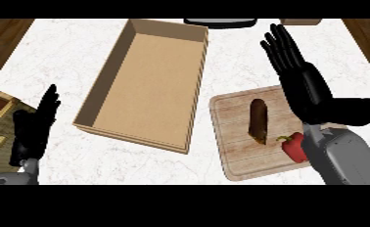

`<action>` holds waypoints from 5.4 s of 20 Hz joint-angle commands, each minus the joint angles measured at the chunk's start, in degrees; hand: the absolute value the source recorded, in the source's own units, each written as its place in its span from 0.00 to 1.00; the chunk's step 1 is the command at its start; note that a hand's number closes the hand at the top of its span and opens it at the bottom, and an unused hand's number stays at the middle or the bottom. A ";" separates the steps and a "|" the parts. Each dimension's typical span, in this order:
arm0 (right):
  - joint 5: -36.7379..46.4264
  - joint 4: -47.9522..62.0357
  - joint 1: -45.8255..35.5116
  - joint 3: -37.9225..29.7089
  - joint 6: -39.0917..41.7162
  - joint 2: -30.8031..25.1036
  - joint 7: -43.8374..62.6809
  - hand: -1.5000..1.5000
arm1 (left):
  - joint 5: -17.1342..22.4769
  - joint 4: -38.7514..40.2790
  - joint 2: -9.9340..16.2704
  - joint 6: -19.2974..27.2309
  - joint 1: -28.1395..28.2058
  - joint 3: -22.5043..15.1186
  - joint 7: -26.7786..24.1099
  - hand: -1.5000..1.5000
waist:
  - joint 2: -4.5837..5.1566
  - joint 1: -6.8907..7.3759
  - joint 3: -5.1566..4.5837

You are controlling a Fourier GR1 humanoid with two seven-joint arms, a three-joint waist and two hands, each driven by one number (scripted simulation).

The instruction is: Pick the bell pepper from the cutting board and place it in the cardboard box

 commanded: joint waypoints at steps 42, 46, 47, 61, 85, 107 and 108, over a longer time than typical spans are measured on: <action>60.42 22.33 -13.82 24.70 29.17 -29.39 -51.12 0.00 | -10.28 -0.61 3.67 0.54 -2.48 1.40 1.04 0.50 | 0.84 0.68 -1.16; 64.27 23.58 -11.53 24.21 26.33 -27.67 -51.49 0.00 | -11.87 6.20 2.46 0.26 -5.88 3.24 -3.03 0.50 | 0.92 -0.03 -1.18; 64.14 24.11 -12.20 23.29 27.30 -28.46 -53.24 0.00 | -12.60 5.89 1.47 0.72 -8.38 2.42 0.69 0.50 | 0.93 -0.11 -1.17; 65.45 22.65 -9.52 22.90 29.01 -27.92 -57.03 0.00 | -13.64 4.67 0.60 -1.48 -4.86 5.01 -1.22 0.50 | 0.94 -0.14 -1.19; 74.20 16.70 -0.90 18.47 20.08 -19.53 -46.39 1.00 | -15.59 2.16 0.18 -5.59 -4.12 9.77 -0.92 0.50 | 0.98 0.10 -1.15; 71.19 47.98 -31.80 -8.79 11.66 -1.68 -25.91 1.00 | -18.66 1.45 -2.37 -5.47 -4.83 8.73 -1.33 0.50 | 1.50 2.22 -1.11; 69.01 45.05 -31.80 -10.30 12.05 -1.98 -26.70 1.00 | -17.22 2.44 -0.83 -7.10 -7.96 10.21 2.14 0.50 | 1.30 1.26 -1.12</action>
